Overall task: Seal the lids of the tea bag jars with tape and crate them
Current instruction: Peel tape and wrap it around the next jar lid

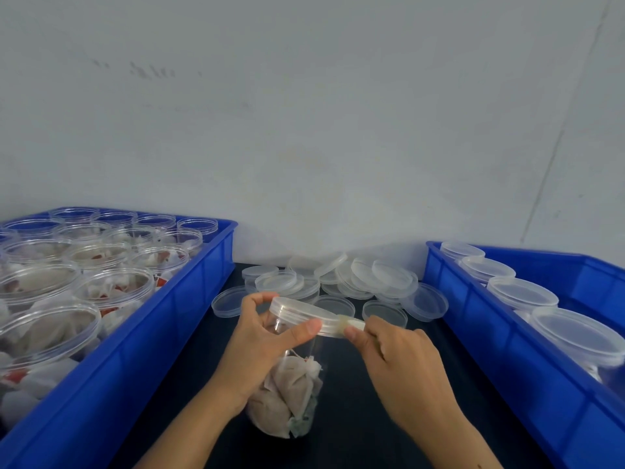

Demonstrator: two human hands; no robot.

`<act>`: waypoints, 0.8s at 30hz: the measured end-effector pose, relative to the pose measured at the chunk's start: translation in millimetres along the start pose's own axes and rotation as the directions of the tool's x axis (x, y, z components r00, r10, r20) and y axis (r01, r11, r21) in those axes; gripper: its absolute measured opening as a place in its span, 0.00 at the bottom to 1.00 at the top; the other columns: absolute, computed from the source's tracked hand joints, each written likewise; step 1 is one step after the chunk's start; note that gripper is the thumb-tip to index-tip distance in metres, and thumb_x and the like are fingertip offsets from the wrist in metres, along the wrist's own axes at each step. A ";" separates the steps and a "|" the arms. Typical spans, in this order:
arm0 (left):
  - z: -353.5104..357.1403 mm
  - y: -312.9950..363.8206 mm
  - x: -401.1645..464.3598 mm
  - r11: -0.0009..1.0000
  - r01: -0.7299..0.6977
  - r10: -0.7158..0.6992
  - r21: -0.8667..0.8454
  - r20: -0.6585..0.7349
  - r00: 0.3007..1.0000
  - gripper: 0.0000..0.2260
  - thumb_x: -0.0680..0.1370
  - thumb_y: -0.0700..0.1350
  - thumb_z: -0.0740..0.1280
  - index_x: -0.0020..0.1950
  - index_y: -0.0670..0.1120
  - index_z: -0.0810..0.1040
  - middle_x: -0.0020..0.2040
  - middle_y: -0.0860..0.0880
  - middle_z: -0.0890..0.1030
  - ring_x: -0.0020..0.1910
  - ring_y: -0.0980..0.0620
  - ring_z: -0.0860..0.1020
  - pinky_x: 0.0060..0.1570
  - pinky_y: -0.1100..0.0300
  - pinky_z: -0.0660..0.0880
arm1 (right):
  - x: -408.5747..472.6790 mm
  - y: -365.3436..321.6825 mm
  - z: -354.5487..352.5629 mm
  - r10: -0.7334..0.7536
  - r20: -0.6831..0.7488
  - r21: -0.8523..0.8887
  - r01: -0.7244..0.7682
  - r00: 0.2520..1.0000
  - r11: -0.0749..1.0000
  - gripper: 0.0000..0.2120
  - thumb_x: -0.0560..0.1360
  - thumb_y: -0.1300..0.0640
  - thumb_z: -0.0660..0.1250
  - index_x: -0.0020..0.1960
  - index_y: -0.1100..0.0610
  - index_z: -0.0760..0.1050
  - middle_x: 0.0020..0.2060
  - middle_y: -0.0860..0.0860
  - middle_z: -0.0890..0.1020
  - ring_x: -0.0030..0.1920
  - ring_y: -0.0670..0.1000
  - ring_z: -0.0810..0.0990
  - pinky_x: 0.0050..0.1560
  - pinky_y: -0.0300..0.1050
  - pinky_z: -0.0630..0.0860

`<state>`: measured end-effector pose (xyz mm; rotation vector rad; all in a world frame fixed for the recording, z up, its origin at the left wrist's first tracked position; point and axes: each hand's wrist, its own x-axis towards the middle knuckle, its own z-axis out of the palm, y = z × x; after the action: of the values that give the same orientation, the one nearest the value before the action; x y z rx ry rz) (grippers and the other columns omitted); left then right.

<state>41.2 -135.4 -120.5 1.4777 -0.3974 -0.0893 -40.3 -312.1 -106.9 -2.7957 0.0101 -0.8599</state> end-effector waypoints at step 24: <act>7.5 -3.2 -11.1 0.929 -0.171 0.174 0.328 0.019 0.985 0.30 0.69 0.71 0.58 0.68 0.60 0.69 0.60 0.62 0.76 0.57 0.66 0.76 0.54 0.69 0.69 | -6.7 -26.1 6.8 0.189 -0.037 -0.160 -0.192 0.981 0.968 0.21 0.79 0.36 0.40 0.42 0.48 0.64 0.35 0.43 0.72 0.34 0.44 0.70 0.39 0.39 0.62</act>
<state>29.1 -139.6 -125.6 1.7635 -0.5526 0.1316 -43.6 -284.8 -110.7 -2.8736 0.3627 -0.8768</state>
